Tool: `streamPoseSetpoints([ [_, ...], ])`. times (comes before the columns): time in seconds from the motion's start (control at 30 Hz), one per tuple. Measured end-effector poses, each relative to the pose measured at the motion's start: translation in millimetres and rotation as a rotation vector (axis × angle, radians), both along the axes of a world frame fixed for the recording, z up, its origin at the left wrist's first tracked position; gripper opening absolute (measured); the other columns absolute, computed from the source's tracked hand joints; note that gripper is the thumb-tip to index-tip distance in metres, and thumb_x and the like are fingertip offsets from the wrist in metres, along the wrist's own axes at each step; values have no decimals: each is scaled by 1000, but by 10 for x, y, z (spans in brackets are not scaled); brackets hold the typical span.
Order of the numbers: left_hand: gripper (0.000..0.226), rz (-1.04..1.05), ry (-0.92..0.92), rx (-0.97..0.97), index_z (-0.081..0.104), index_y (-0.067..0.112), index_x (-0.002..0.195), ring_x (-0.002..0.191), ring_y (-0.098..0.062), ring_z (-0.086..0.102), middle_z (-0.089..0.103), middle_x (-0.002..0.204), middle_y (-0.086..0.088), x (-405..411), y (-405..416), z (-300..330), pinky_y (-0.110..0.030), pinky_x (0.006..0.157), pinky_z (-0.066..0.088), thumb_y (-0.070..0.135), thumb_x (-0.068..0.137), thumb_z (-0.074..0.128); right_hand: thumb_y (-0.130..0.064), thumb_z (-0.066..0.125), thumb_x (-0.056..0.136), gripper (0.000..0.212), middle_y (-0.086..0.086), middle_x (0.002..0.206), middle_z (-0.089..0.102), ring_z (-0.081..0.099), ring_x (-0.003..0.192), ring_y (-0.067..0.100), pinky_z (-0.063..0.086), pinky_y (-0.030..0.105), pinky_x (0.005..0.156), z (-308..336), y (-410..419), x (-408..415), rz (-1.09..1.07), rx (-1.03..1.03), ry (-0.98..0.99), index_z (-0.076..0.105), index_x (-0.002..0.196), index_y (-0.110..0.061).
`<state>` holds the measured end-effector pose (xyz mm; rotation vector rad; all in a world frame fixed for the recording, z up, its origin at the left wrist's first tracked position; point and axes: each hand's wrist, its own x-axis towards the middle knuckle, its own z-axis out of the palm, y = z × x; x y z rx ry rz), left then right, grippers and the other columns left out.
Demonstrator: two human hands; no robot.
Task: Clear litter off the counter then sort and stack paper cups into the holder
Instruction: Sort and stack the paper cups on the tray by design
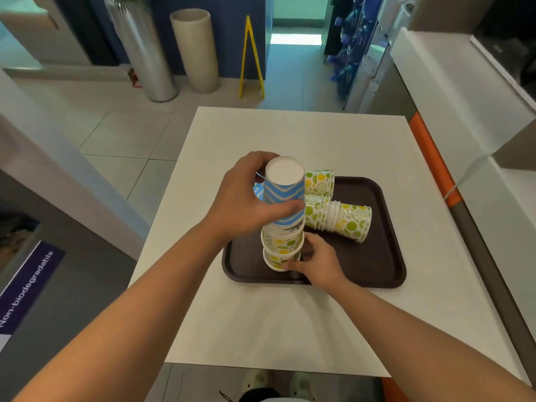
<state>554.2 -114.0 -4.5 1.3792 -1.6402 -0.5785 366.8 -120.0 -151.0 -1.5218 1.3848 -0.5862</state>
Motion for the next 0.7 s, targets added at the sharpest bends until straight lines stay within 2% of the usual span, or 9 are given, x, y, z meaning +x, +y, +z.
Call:
streamPoseSetpoints([
  [0.13,62,6,-53,-10,59,19,118,102,-8,59,63,112,5,29,6,-27,-15,84,45,30,64,87,-3,90,57,84,7,125,60,62,97,6,49,10,63,-90,-49,106,42,107,-32,53,131,-13],
  [0.27,63,39,-52,-14,57,20,122,106,-7,58,62,116,4,113,29,-45,-9,84,43,27,66,87,-3,87,64,88,3,136,54,60,111,15,48,14,74,-78,-34,103,40,134,-48,45,140,-13],
  [0.37,69,37,-36,9,55,21,127,110,-5,57,61,121,6,165,58,-55,-9,87,43,32,66,87,-7,79,77,72,0,138,52,59,108,15,52,26,86,82,-35,71,-41,53,-34,45,140,-12],
  [0.47,88,26,-47,73,48,19,138,117,-2,53,56,130,6,213,90,-105,-6,93,40,35,63,91,-1,63,87,48,0,132,56,60,104,11,49,13,80,449,-94,60,-135,-90,-109,51,132,-17],
  [0.53,98,20,-20,122,42,18,143,120,2,49,52,134,8,252,129,-160,-2,94,37,36,61,92,1,57,88,44,-3,126,59,60,111,13,50,14,82,747,-142,70,-155,-169,-199,53,124,-23],
  [0.63,104,-3,-28,189,37,23,146,124,4,45,47,139,12,311,198,-270,-1,95,33,43,60,91,-12,63,80,50,-4,129,58,55,121,12,47,30,100,1118,-164,126,-22,-256,-302,51,126,-26],
  [0.7,99,-17,-15,222,38,28,142,122,11,44,46,139,13,320,243,-332,1,93,31,41,59,92,-30,74,73,68,-9,134,56,51,125,5,42,26,104,1264,-152,209,99,-279,-274,47,134,-24],
])
